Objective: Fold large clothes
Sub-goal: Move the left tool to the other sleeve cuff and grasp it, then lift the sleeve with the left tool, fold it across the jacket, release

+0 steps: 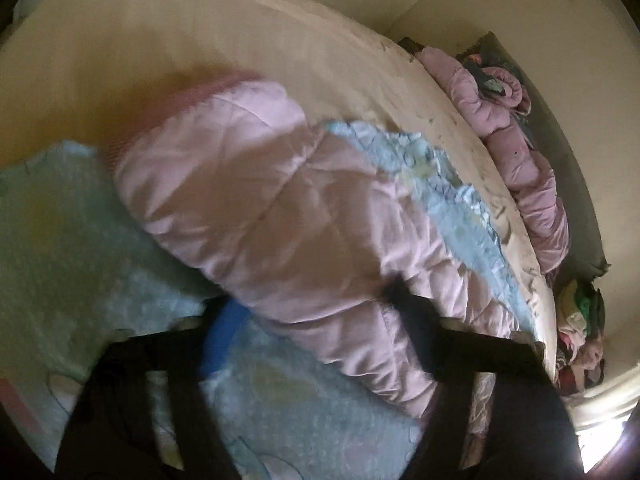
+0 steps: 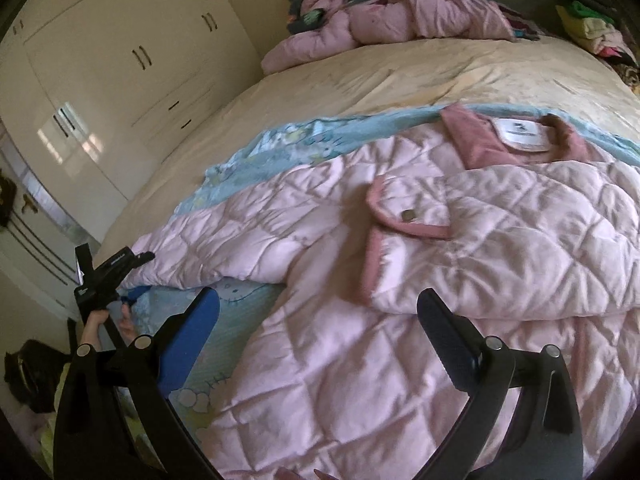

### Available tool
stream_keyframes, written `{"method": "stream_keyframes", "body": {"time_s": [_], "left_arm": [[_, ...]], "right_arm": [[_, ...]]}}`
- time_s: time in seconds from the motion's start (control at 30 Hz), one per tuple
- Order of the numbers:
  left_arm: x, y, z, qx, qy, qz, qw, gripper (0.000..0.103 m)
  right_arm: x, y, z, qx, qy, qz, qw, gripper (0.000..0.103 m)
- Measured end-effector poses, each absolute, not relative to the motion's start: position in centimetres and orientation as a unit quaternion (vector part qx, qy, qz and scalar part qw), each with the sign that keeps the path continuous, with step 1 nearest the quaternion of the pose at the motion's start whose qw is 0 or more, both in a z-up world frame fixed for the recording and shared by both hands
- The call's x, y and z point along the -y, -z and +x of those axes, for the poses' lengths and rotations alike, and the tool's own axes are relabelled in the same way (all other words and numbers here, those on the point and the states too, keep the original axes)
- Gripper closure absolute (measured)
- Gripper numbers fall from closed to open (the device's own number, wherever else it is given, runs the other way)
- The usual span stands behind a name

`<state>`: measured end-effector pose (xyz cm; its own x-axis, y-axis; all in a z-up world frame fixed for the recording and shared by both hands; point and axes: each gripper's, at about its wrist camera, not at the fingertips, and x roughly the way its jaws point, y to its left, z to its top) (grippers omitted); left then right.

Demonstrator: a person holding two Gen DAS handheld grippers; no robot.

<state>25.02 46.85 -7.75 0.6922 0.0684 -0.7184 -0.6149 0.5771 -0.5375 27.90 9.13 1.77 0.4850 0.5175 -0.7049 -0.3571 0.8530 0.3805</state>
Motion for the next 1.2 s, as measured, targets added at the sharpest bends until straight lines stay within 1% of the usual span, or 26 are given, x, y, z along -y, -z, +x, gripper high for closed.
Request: {"method": "stream_keyframes", "body": {"time_s": [0.03,0.1,0.23,0.5,0.77,1.0,1.2], "left_arm": [[-46.8,7.0,25.0,-0.328,-0.205,-0.402,0.830,0.069],[-46.4,5.5,24.8,-0.319,-0.202,-0.388,0.841,0.074],[-45.6,2.7,23.9,-0.293,-0.200,-0.380,0.854,0.078],[-42.1,-5.1,22.3,-0.240,-0.172,-0.346,0.891,0.086],[-36.7,-11.1,22.4,-0.211,-0.147,-0.310,0.915,0.090],[-31.7,-14.7,22.9,-0.196,-0.129,-0.276,0.932,0.090],[-26.8,-16.8,23.4,-0.187,-0.108,-0.242,0.946,0.090]], "right_arm": [[-8.7,-1.9,27.9,-0.438,-0.254,0.093,0.858,0.004],[-7.9,-2.2,27.8,-0.434,-0.248,0.094,0.861,0.004],[-5.6,-2.9,27.5,-0.427,-0.238,0.105,0.866,0.004],[-1.4,-4.6,26.4,-0.407,-0.225,0.135,0.875,0.004],[2.8,-5.9,24.7,-0.388,-0.212,0.155,0.883,0.004],[7.5,-5.9,23.8,-0.379,-0.196,0.195,0.883,0.004],[11.4,-5.4,23.1,-0.373,-0.182,0.222,0.882,0.004]]}}
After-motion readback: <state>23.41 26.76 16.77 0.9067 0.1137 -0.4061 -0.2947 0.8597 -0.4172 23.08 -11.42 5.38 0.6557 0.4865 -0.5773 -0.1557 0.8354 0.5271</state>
